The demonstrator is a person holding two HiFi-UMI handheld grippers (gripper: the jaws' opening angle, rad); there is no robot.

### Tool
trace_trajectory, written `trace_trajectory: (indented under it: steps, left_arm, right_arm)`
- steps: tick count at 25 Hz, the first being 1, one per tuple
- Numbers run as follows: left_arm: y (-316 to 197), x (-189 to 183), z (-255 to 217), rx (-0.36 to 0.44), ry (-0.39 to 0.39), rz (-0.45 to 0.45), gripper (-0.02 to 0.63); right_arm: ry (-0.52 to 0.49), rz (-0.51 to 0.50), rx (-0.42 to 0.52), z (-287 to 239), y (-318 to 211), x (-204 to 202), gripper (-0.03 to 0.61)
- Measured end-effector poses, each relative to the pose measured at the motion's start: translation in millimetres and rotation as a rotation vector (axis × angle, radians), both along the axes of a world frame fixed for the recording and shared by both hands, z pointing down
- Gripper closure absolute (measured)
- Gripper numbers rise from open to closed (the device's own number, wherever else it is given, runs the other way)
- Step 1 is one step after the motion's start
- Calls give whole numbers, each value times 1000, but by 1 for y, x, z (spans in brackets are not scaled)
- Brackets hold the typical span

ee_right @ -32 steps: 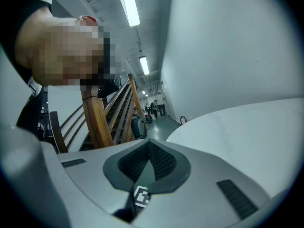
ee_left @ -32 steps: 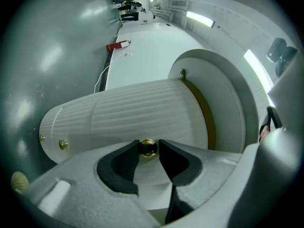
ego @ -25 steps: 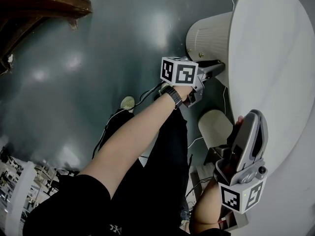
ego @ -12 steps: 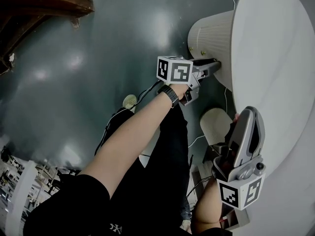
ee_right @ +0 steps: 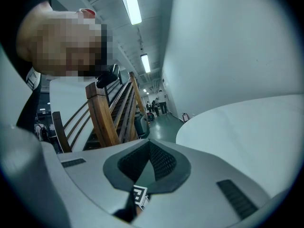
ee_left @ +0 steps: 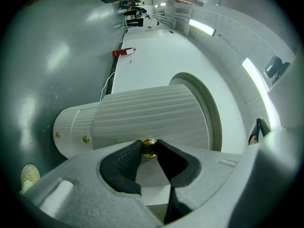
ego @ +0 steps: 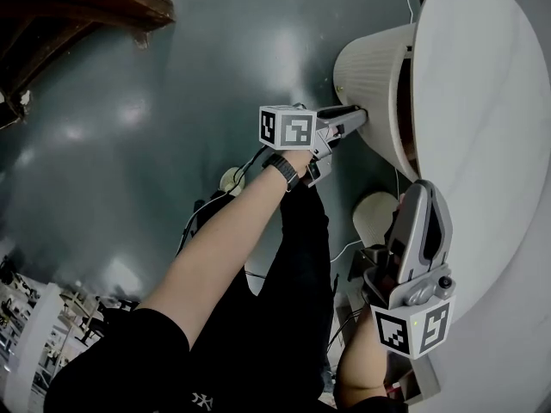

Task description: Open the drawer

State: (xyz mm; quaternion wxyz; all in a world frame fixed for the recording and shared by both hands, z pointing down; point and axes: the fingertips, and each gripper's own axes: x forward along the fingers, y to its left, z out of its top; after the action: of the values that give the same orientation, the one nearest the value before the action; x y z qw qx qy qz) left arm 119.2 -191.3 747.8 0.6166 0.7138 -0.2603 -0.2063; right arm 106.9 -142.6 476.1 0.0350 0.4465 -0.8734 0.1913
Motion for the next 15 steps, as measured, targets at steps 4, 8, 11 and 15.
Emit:
trace_trajectory:
  steps: [4,8,11,15]
  left_arm:
    - [12,-18,2,-5,1,-8,506]
    - [22,-32,2,-2,6,-10,506]
    - [28,-38,-3,2,6,-10,506]
    - [32,-44,-7,9,7,-5,506]
  right_arm:
    - [19,-9,-2,8,12,-15,563]
    - [30,-22,7,10,24,-29,563]
    - [33,-28,7,5,31,-34,563]
    - [34,-32,4,2,38,-38,563]
